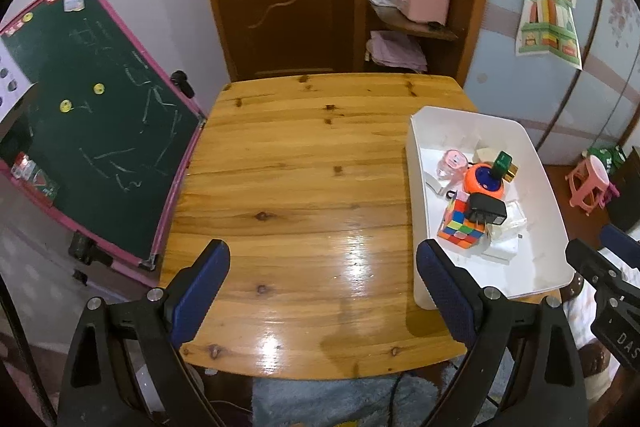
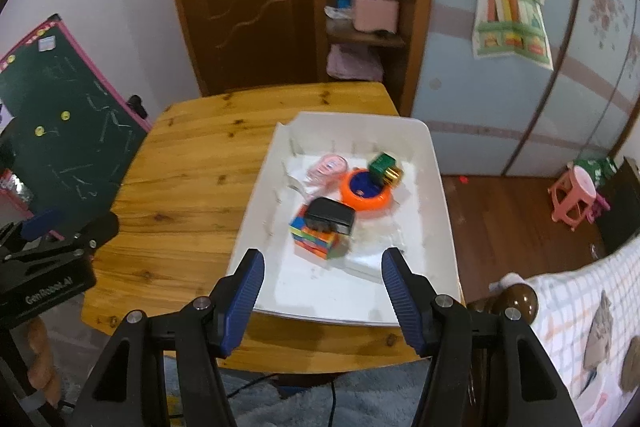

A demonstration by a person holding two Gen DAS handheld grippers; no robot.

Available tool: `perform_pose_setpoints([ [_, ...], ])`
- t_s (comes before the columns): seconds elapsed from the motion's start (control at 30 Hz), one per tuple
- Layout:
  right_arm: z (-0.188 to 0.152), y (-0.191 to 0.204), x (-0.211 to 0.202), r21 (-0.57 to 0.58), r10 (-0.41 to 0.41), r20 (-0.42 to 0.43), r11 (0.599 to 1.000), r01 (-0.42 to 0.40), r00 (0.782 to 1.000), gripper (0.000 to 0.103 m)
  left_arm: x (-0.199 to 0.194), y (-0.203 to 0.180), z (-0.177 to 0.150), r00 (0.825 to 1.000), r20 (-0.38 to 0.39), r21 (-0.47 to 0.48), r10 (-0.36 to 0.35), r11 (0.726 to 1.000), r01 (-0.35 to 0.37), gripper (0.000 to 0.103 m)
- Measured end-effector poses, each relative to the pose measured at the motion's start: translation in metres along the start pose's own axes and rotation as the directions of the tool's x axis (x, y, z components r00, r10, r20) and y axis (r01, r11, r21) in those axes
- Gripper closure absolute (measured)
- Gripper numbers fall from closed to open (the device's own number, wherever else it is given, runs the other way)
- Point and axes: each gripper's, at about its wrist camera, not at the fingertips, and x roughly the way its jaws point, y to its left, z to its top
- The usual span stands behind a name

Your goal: Organize rigid objects

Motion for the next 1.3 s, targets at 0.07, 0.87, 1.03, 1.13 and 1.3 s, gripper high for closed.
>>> perform_pose_setpoints([
  [0.07,0.002,0.008,-0.006,-0.015,0.009,0.018,1.0,-0.009,1.0,0.04,-0.004,0.002,-0.003,1.0,0.006,-0.009,0.004,1.0,-0.004,0.007],
  [0.87,-0.017,0.032,-0.031,-0.021,-0.03,0.155,0.999,0.033,0.987,0.022,-0.017,0.002,-0.021,0.997,0.051,-0.021,0.059,0.998,-0.058,0.007],
  [1.03,-0.017,0.032,-0.036,-0.017,-0.041,0.18,0.999,0.045,0.983,0.022,-0.018,0.001,-0.022,0.997,0.053,-0.021,0.055,0.998,-0.054,0.007],
  [1.13,-0.017,0.031,-0.035,-0.015,-0.038,0.177,0.999,0.041,0.983,0.022,-0.019,0.001,-0.022,0.997,0.055,-0.02,0.051,0.999,-0.05,0.007],
  [1.3,-0.015,0.028,-0.034,-0.005,-0.033,0.172,0.999,0.035,0.985,0.022,-0.018,0.002,-0.021,0.997,0.055,-0.021,0.046,0.999,-0.045,0.007],
])
